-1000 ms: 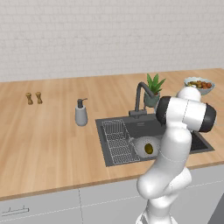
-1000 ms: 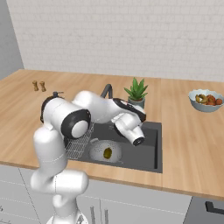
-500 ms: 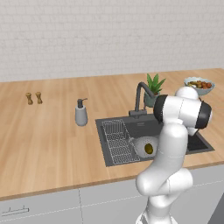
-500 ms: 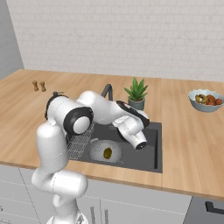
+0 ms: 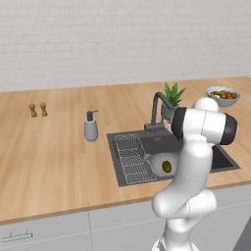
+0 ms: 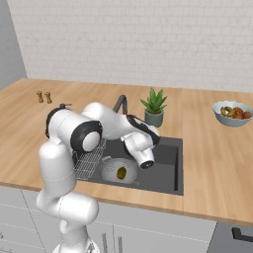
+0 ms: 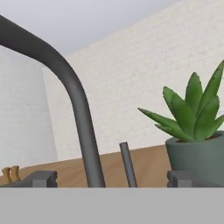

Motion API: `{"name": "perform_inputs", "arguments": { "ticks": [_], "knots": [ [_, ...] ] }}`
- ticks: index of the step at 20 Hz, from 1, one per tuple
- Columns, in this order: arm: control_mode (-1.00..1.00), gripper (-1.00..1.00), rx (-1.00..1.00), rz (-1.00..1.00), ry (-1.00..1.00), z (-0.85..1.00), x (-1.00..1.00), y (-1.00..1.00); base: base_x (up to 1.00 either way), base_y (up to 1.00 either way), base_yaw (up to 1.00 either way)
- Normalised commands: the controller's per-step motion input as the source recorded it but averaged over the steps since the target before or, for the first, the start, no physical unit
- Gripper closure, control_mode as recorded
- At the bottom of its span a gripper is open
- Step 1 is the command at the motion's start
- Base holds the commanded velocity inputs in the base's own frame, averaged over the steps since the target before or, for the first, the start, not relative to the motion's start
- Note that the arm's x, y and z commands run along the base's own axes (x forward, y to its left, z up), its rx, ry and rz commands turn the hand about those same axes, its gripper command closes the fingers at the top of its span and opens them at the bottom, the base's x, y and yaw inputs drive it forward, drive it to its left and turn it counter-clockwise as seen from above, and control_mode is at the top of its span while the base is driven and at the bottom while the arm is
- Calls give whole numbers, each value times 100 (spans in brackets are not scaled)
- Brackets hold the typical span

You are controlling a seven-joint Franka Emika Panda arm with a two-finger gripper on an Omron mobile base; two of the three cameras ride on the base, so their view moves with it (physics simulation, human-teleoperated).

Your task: Put the colander in the sink, put the kiwi in the colander, and turn on the sink faucet and pour water over the colander.

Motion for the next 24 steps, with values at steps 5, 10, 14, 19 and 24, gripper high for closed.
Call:
{"name": "perform_inputs", "arguments": {
  "ticks": [5, 10, 14, 19, 24],
  "knots": [
    [-100, -100, 0, -9, 3, 0, 6, 1, 0, 0, 0],
    [-100, -100, -3, 0, 2, -1, 0, -3, 0, 0, 0],
    [-100, -100, -2, 0, 0, -1, 4, -2, 0, 0, 0],
    [-100, -100, -1, 0, 2, -15, 6, -1, 0, 0, 0],
    [-100, -100, 0, 0, 0, -20, 15, 0, 0, 0, 0]
  ]
}}
